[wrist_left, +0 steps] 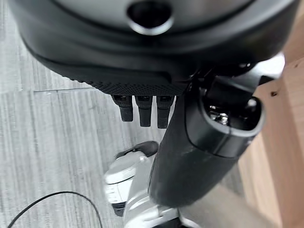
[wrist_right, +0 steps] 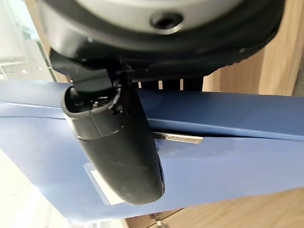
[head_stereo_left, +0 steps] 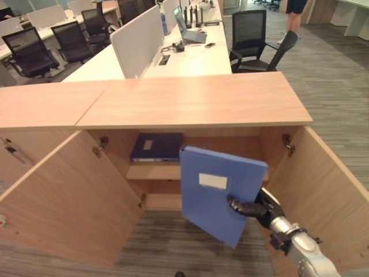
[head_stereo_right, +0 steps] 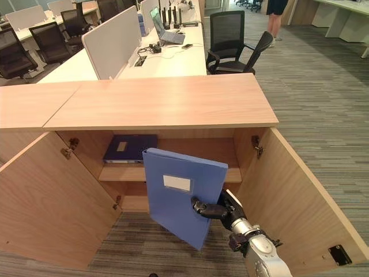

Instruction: Put the empty folder in the office cabinet

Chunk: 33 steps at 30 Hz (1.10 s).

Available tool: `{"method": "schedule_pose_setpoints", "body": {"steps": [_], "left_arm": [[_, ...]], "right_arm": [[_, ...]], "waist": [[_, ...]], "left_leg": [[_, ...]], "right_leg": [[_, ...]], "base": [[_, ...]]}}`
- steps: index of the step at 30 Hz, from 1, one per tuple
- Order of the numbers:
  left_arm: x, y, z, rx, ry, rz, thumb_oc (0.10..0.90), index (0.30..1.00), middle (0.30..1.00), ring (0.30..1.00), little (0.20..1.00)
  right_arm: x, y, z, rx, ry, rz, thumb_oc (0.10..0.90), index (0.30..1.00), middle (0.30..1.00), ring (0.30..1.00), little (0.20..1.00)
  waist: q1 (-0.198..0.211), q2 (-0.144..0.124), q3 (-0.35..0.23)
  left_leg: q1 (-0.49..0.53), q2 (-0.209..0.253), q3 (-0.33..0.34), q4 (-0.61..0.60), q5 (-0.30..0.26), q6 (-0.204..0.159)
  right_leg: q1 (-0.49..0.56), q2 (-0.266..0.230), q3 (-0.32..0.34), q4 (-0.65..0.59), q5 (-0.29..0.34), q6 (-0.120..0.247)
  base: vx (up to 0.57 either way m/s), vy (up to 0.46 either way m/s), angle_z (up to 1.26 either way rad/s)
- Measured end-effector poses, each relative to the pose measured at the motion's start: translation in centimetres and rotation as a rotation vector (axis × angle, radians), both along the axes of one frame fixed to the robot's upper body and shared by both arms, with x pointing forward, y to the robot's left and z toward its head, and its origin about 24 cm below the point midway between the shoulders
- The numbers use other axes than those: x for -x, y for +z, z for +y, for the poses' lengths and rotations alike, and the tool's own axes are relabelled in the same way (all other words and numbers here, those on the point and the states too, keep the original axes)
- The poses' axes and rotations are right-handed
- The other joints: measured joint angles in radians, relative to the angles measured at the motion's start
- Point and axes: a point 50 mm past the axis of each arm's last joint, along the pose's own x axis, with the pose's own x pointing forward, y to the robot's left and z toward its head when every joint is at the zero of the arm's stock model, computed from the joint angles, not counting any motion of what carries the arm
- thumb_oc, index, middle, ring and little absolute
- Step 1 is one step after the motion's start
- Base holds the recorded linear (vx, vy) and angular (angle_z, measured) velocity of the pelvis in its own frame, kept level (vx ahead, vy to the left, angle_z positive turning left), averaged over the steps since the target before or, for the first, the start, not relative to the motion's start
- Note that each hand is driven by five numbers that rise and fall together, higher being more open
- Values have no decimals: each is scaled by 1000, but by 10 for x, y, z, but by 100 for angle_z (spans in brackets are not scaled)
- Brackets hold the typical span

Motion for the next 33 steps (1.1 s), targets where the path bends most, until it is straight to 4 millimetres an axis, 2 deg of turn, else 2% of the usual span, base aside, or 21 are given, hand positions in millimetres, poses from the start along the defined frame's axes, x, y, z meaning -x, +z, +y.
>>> {"method": "schedule_pose_setpoints", "body": {"steps": [3,7,8,11,12,13,14,15,17,21,22,23,24,25,26,27,28,29,30,32,33], "left_arm": [[-2,0,1,-17,1,6,800,900,900,900,900],[-1,-1,1,-21,-2,15,800,900,900,900,900],[-4,0,1,-27,-2,10,800,900,900,900,900],[-18,1,2,-38,-4,-22,800,900,900,900,900],[-25,1,2,-42,-4,-35,800,900,900,900,900],[-33,3,3,-45,-5,-53,800,900,900,900,900],[-35,3,1,-36,2,-59,800,900,900,900,900],[-34,2,-1,-26,13,-55,800,900,900,900,900],[-37,1,0,-32,16,-48,800,900,900,900,900],[-45,3,1,-55,-3,-60,800,900,900,900,900],[-45,2,-2,-46,-2,-58,800,900,900,900,900],[-43,1,-5,-36,3,-55,800,900,900,900,900],[-54,5,-1,-48,5,-97,800,900,900,900,900],[-54,8,9,-69,-1,-107,800,900,900,900,900],[-54,11,20,-94,-6,-107,800,900,900,900,900],[-52,10,18,-98,6,-94,800,900,900,900,900],[-47,8,16,-92,3,-68,800,900,900,900,900],[-33,3,10,-69,12,-28,800,900,900,900,900],[-32,2,7,-62,13,-20,800,900,900,900,900],[-33,1,4,-56,-2,-20,800,900,900,900,900],[-39,3,3,-57,-17,-45,800,900,900,900,900]], "right_arm": [[9,-24,6,-26,-33,100,400,300,300,300,300],[17,-37,9,-82,-72,165,400,300,300,300,300],[19,-47,11,-138,-141,209,400,300,300,300,300],[20,-55,8,-171,-228,248,400,300,300,300,300],[19,-58,6,-182,-254,259,400,300,300,300,300],[19,-61,4,-193,-308,276,400,300,300,300,300],[19,-61,2,-198,-327,277,400,300,300,300,300],[18,-60,0,-213,-352,272,400,300,300,300,300],[16,-59,-8,-265,-443,260,400,300,300,300,300],[1,-49,-17,-276,-490,195,400,300,300,300,300],[-2,-46,-23,-261,-499,182,400,300,300,300,300],[-4,-43,-26,-248,-494,173,400,300,300,300,300],[-10,-47,-19,-282,-517,186,400,300,300,300,300],[-7,-54,-10,-304,-521,221,400,300,300,300,300],[-2,-60,-1,-330,-519,252,400,300,300,300,300],[-1,-62,5,-345,-515,264,400,300,300,300,300],[-1,-62,7,-347,-509,264,400,300,300,300,300],[-6,-60,21,-376,-470,256,400,300,300,300,300],[-8,-59,25,-387,-456,252,400,300,300,300,300],[-6,-61,33,-401,-429,271,400,300,300,300,300],[-6,-61,34,-402,-423,274,400,300,300,300,300]], "waist": [[2,-3,-1],[4,-5,-3],[7,-4,-3],[8,-5,8],[9,-14,22],[29,-28,38],[37,-34,48],[35,-25,51],[34,-26,56],[56,-44,84],[64,-34,96],[72,-3,92],[120,-9,141],[134,-50,141],[144,-107,134],[138,-118,131],[145,-121,117],[153,-118,109],[156,-120,109],[144,-133,104],[145,-137,102]], "left_leg": [[0,1,0,0,-1,2],[-2,3,-1,0,-1,3],[-21,9,-7,26,8,-10],[-114,9,-40,126,16,-34],[-154,-1,-51,181,35,-62],[-183,-12,-51,211,86,-108],[-189,-7,-31,209,84,-108],[-195,-1,-9,218,72,-100],[-198,19,26,163,29,-99],[-206,13,-14,2,-6,-114],[-184,8,-29,8,-77,-108],[-169,21,-34,7,-128,-96],[-181,41,-19,48,-69,-94],[-174,20,-15,63,-69,-96],[-181,-24,-3,88,-73,-95],[-201,-35,-13,137,-63,-70],[-213,-37,-11,158,-64,-62],[-222,-49,16,171,-74,-17],[-220,-52,35,169,-82,19],[-206,-96,74,166,-57,101],[-206,-114,85,166,-77,117]], "right_leg": [[0,1,0,0,0,0],[0,3,0,0,0,0],[-5,11,4,8,-1,-2],[-35,26,21,0,-11,-21],[-36,20,21,0,-10,-23],[-30,-2,16,0,-2,-41],[-29,-8,13,0,1,-49],[-28,-10,-2,-1,7,-58],[-31,-26,-26,-1,5,-58],[-92,-60,49,-1,-1,-50],[-107,-63,89,-2,-6,-35],[-107,-53,103,-2,-4,-20],[-175,-15,141,262,-115,-12],[-185,-26,151,353,-178,-21],[-161,-60,195,310,-227,-38],[-136,-71,197,282,-218,6],[-129,-70,205,249,-214,-8],[-76,-76,256,105,-210,-14],[-78,-84,268,103,-213,-17],[-31,-140,271,108,-188,23],[-22,-153,271,111,-169,40]], "base": [[9,-38,0],[-51,-31,2],[-137,-68,16],[-49,-21,38],[56,33,50],[112,49,29],[169,63,19],[198,73,13],[251,89,28],[259,61,-14],[280,80,-57],[500,197,-74],[431,226,-57],[434,226,-33],[194,135,4],[168,100,-6],[350,222,-68],[282,175,-97],[255,171,-97],[216,181,-31],[174,212,-15]]}}
